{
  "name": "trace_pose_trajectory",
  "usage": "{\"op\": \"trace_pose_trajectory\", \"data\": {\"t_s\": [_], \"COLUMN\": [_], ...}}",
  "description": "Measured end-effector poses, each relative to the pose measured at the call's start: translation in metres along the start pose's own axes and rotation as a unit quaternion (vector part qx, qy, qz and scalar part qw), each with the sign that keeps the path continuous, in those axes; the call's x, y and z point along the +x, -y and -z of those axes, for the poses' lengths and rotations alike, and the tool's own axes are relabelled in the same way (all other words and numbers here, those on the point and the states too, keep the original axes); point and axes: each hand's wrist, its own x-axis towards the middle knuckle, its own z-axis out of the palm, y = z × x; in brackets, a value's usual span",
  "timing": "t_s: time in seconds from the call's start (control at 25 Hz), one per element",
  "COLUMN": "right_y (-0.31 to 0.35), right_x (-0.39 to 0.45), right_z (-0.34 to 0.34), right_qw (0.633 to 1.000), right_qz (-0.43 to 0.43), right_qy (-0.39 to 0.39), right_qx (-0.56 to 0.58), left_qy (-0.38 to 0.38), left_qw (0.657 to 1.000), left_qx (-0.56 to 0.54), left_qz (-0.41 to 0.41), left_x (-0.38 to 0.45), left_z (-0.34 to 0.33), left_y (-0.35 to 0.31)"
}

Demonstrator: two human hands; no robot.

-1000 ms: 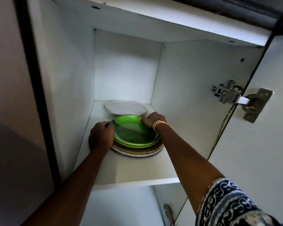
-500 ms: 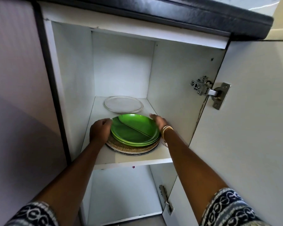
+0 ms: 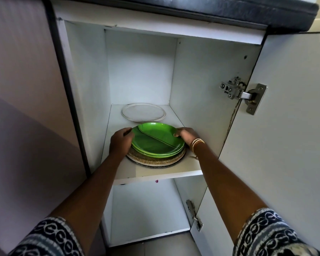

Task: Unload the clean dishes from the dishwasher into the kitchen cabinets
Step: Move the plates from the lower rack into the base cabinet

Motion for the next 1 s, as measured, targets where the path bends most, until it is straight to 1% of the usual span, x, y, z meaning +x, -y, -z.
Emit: {"op": "trace_pose_trajectory", "data": {"t_s": [0.12,0.16,0.24,0.28,0.36,0.44,0.52,0.6,0.64,0.68,0.76,0.8,0.88,0.92,1.0], "right_y": [-0.003,-0.005,-0.008,-0.009,0.003,0.02,0.027,0.031,0.027,0.025,0.025,0.031,0.039,0.054,0.089], "right_x": [0.015,0.027,0.047,0.055,0.052,0.038,0.019,-0.002,-0.018,-0.042,-0.091,-0.117,-0.154,-0.173,-0.213], "right_z": [-0.001,0.0,-0.004,-0.006,-0.008,-0.007,-0.007,-0.003,-0.001,0.0,0.004,0.012,0.017,0.024,0.038], "right_qw": [1.0,1.0,0.999,0.997,0.993,0.99,0.991,0.992,0.991,0.989,0.975,0.969,0.965,0.964,0.959], "right_qz": [0.002,-0.008,-0.039,-0.056,-0.1,-0.113,-0.122,-0.12,-0.128,-0.142,-0.174,-0.19,-0.208,-0.224,-0.253], "right_qy": [0.002,0.005,0.024,0.035,0.054,0.066,0.046,0.024,-0.007,-0.045,-0.106,-0.12,-0.122,-0.117,-0.102], "right_qx": [0.0,-0.004,0.025,0.04,0.031,0.047,0.018,-0.036,-0.03,0.01,0.088,0.102,0.1,0.086,0.079], "left_qy": [-0.009,-0.022,-0.043,-0.046,-0.037,-0.015,0.012,-0.004,-0.01,-0.006,0.036,0.071,0.143,0.188,0.261], "left_qw": [0.999,0.998,0.996,0.997,0.999,1.0,0.998,0.995,0.991,0.984,0.965,0.954,0.93,0.918,0.898], "left_qx": [-0.035,-0.051,-0.075,-0.064,-0.017,0.012,0.021,0.056,0.083,0.123,0.213,0.257,0.331,0.345,0.354], "left_qz": [0.004,0.0,-0.01,-0.02,-0.027,0.013,0.049,0.082,0.103,0.125,0.151,0.141,0.074,0.046,0.025], "left_x": [0.005,0.005,0.009,0.008,0.004,0.004,0.001,-0.008,-0.018,-0.034,-0.067,-0.086,-0.118,-0.134,-0.164], "left_z": [0.001,0.001,-0.002,-0.004,-0.006,-0.005,-0.004,-0.005,-0.006,-0.006,0.0,0.007,0.015,0.025,0.047], "left_y": [0.003,0.002,0.005,0.008,0.003,-0.007,-0.016,-0.032,-0.038,-0.049,-0.076,-0.095,-0.118,-0.139,-0.186]}}
